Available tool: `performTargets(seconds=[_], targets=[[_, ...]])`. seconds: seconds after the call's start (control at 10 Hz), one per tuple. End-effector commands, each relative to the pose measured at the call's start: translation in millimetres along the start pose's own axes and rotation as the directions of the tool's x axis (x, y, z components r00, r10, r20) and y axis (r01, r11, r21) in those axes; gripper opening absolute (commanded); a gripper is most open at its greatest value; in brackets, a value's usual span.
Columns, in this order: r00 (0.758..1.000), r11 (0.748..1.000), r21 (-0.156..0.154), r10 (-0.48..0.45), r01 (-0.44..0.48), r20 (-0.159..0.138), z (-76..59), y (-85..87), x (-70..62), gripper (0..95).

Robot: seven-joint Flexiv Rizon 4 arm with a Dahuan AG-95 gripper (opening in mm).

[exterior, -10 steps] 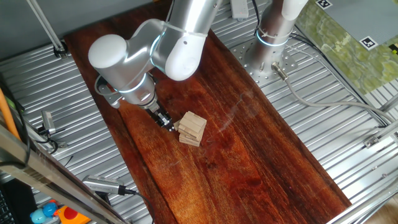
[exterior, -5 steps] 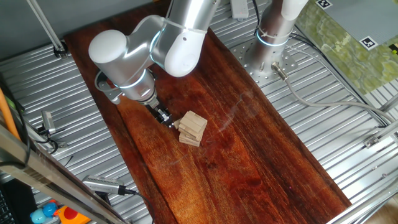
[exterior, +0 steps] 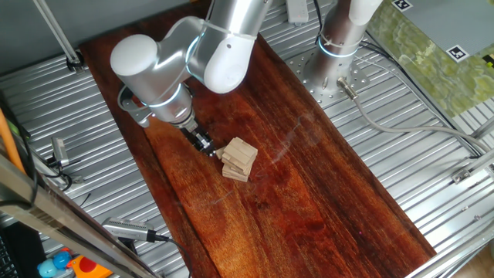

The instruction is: Play Jenga

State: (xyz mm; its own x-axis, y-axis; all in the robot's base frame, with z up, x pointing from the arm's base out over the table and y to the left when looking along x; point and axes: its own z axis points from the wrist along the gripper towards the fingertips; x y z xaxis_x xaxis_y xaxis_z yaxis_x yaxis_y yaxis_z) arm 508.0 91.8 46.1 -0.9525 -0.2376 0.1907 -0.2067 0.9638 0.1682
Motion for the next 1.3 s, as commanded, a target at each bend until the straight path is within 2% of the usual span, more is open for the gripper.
performTargets(seconds=[0.1, 0.4, 0.7, 1.2, 1.3], targets=[[1.000, 1.000, 0.005, -0.005, 0.005, -0.003, -1.9, -2.0, -0.9, 38.0], [1.000, 1.000, 0.007, -0.022, 0.022, -0.004, -13.0, -9.3, -10.7, 38.0], [1.000, 1.000, 0.010, -0.030, 0.030, -0.011, -26.4, -7.2, -30.2, 38.0], [1.000, 1.000, 0.012, -0.001, 0.002, -0.013, -40.4, -2.7, -44.7, 38.0], [1.000, 1.000, 0.012, 0.005, -0.005, -0.015, -42.6, -1.8, -46.8, 19.0]])
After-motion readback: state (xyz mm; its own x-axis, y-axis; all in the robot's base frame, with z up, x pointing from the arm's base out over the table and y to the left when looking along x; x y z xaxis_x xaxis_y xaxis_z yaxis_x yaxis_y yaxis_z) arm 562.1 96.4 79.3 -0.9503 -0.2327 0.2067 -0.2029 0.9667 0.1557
